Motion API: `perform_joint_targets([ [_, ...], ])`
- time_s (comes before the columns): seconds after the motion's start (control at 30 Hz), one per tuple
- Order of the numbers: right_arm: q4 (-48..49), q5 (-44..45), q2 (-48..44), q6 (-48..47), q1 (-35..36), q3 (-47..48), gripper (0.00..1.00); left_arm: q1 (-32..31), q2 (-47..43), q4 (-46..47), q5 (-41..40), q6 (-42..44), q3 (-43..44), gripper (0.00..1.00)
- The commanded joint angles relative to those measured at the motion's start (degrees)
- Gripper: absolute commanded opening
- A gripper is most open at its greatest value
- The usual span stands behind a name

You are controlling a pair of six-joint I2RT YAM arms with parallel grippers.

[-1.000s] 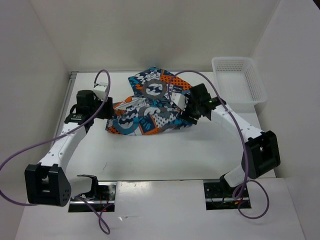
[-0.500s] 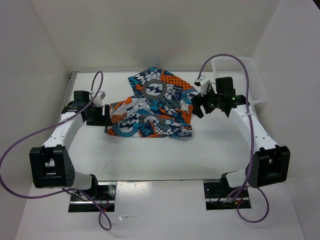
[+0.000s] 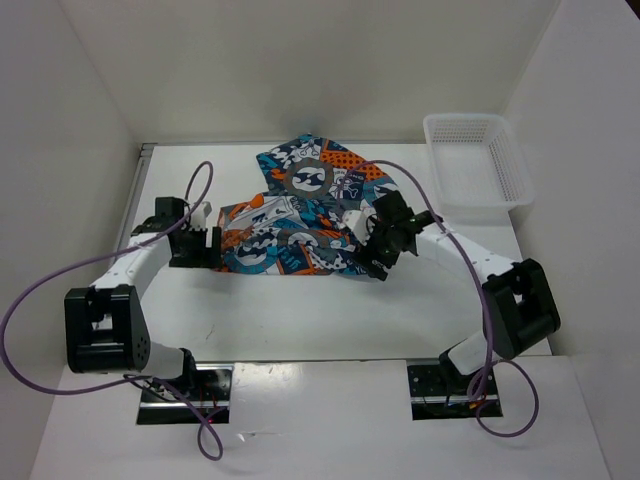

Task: Fold and stack the shorts
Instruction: Flatten the shorts out

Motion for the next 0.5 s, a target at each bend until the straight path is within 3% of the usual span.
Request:
perform_joint_targets([
  [0.0, 1.3, 4.7, -0.4, -6.3, 4.1, -0.9, 0.84, -1.2, 1.2, 6.8, -0.6, 0.1, -2.0, 0.90],
  [0.23, 9.2, 11.5, 2.2, -4.3, 6.5, -4.3, 0.84, -1.7, 5.7, 14.1, -2.6, 0.1, -4.8, 0.94],
  [0.3, 11.9, 15.6, 3.7, -4.3, 6.5, -5.7, 0.80, -2.2, 6.3, 15.1, -1.9, 0.1, -5.4, 0.89],
  [0.37, 14.8, 17.2, 5.4, -4.9, 6.5, -7.1, 0.76, -2.7, 6.9, 15.7, -0.6, 0.1, -5.4, 0.79],
  [0.4, 15.6, 18.3, 5.4, -4.9, 6.5, -7.2, 0.69, -2.8, 6.9, 15.7, 0.2, 0.1, -5.4, 0.67],
  [0.47, 17.7, 19.1, 5.9, -4.9, 6.5, -7.8, 0.59, -2.8, 7.5, 15.7, 2.7, 0.1, -5.4, 0.52],
])
